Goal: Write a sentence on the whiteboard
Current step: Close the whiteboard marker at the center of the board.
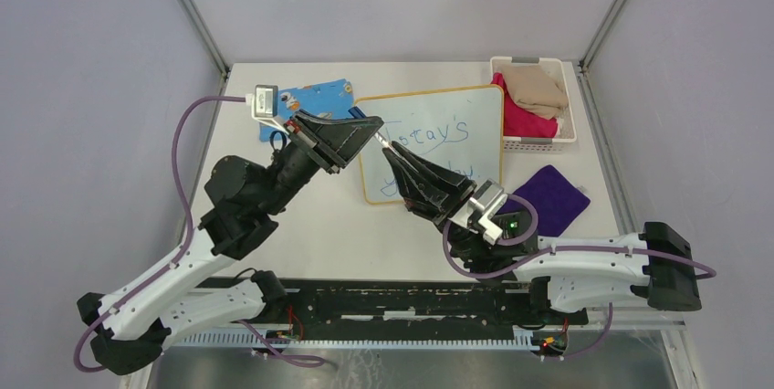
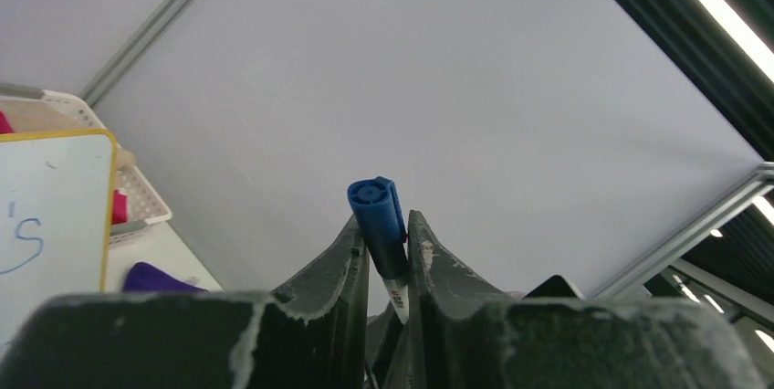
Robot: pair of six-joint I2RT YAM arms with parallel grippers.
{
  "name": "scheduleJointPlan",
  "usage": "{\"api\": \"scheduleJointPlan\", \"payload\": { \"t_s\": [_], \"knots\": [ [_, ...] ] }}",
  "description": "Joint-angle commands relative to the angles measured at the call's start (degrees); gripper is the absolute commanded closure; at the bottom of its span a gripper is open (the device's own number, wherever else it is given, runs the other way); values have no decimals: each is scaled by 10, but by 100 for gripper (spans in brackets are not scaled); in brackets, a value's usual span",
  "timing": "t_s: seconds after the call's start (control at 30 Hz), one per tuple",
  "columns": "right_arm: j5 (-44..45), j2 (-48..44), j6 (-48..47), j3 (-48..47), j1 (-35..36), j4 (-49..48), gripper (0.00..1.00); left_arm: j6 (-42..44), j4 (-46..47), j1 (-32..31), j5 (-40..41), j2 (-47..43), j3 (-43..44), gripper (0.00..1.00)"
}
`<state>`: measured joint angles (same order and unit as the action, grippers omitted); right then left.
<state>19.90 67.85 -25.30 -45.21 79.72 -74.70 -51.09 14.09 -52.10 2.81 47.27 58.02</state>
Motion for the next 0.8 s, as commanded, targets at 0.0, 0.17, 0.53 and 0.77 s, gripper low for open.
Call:
{"api": "scheduleJointPlan", "payload": {
  "t_s": [0.0,0.17,0.53,0.77],
  "knots": [
    [-2,-12,5,-1,-1,-12,100,-18,49,2,-21,-2,-3,87],
    [4,-6,0,-4,-1,-13,100,-32,59,2,-38,5,-14,98],
    [-19,-32,8,-2,0,69,59,15,-26,2,27,-22,-2,98],
    [-21,-63,20,-7,0,158,29,87,-129,2,80,-39,45,98]
  ]
}}
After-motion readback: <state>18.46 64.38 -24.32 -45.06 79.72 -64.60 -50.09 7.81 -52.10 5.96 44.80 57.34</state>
